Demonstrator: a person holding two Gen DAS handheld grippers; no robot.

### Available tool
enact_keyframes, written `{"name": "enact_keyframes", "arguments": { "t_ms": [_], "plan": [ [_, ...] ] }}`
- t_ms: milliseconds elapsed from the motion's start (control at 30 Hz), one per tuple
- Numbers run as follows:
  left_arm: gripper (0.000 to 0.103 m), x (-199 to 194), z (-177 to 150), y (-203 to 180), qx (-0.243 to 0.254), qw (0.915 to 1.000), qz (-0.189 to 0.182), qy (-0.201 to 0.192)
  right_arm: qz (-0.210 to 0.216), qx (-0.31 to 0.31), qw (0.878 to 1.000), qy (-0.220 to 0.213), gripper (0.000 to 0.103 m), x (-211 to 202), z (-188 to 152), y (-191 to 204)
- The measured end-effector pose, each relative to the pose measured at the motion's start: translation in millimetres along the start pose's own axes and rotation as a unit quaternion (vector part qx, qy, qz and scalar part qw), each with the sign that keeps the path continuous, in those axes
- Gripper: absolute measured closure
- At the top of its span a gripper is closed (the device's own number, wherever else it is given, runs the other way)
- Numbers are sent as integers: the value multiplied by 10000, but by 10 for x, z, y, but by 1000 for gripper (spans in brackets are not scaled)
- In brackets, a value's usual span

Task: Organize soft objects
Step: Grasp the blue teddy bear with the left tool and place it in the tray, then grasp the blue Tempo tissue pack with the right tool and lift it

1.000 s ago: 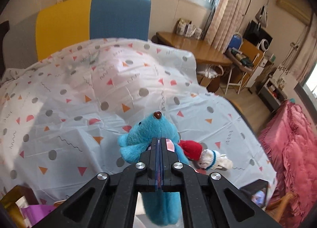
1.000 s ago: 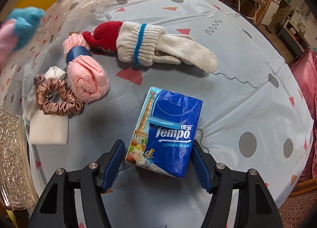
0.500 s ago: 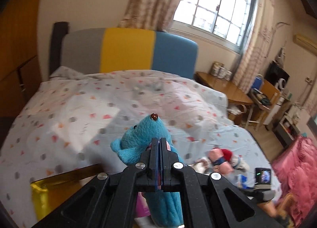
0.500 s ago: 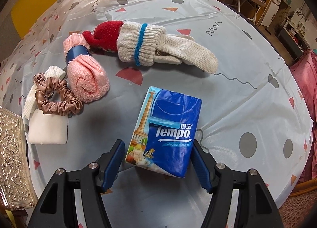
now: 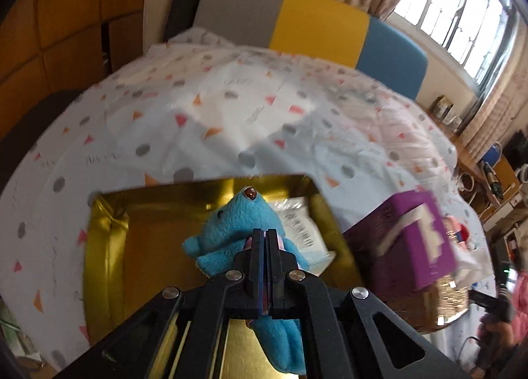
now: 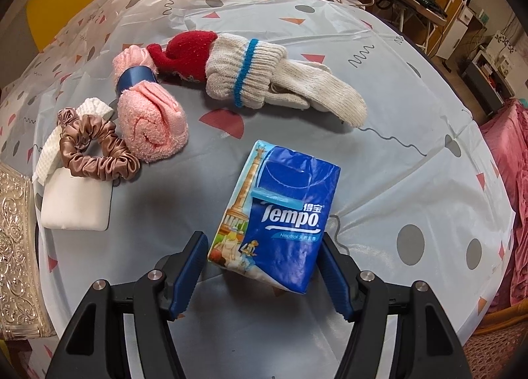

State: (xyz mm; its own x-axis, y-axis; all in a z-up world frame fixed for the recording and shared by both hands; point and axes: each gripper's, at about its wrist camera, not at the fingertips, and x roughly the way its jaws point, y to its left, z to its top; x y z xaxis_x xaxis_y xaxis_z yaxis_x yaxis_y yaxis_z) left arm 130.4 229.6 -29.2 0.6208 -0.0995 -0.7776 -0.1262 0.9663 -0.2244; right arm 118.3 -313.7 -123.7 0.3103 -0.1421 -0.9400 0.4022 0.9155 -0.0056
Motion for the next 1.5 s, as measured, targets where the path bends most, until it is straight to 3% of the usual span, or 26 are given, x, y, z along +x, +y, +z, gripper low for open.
{"name": "enact_keyframes", "arguments": {
  "t_ms": [133, 233, 267, 333, 400, 533, 633, 833, 900, 933, 1100, 1500],
  "plan": [
    [95, 333, -174, 163, -290, 9990, 228, 247, 26, 2, 10000, -10, 35, -12, -4, -16],
    [67, 315, -294, 222, -413, 9981, 377, 240, 36, 5, 10000, -20, 35, -13, 2, -28],
    [61, 261, -335, 232, -417, 9978, 497, 142, 39, 2, 10000, -13, 34, -10, 12, -38],
    [59, 139, -407, 248, -458, 9973, 568, -31, 55, 19, 10000, 3, 33, -5, 33, -47],
    [41, -10, -486, 231, -414, 9961, 738, -259, 85, 60, 9999, 15, 32, 1, 43, -60],
    [28, -306, -676, 101, -130, 9917, 969, -837, 43, 69, 10000, -11, 31, 8, 41, -50],
    [9, -451, -793, 0, -6, 9884, 1053, -1097, 50, 120, 9999, -32, 30, 12, 28, -43],
    [0, -607, -961, -161, 125, 9871, 992, -1252, 16, 95, 9999, -90, 29, 25, 26, -29],
    [0, -658, -1011, -190, 145, 9859, 1067, -1279, -13, 34, 9999, -126, 33, 18, 24, -14],
    [0, -676, -1037, -201, 149, 9863, 1054, -1259, -23, -26, 9998, -172, 42, 3, 19, 1],
    [0, -740, -1188, -162, 73, 9877, 924, -1261, -71, -391, 9989, -250, 44, -29, -7, 126],
    [0, -833, -1336, -235, 170, 9957, 15, -913, 173, -839, 9959, -277, 44, -126, -137, 358]
  ]
}}
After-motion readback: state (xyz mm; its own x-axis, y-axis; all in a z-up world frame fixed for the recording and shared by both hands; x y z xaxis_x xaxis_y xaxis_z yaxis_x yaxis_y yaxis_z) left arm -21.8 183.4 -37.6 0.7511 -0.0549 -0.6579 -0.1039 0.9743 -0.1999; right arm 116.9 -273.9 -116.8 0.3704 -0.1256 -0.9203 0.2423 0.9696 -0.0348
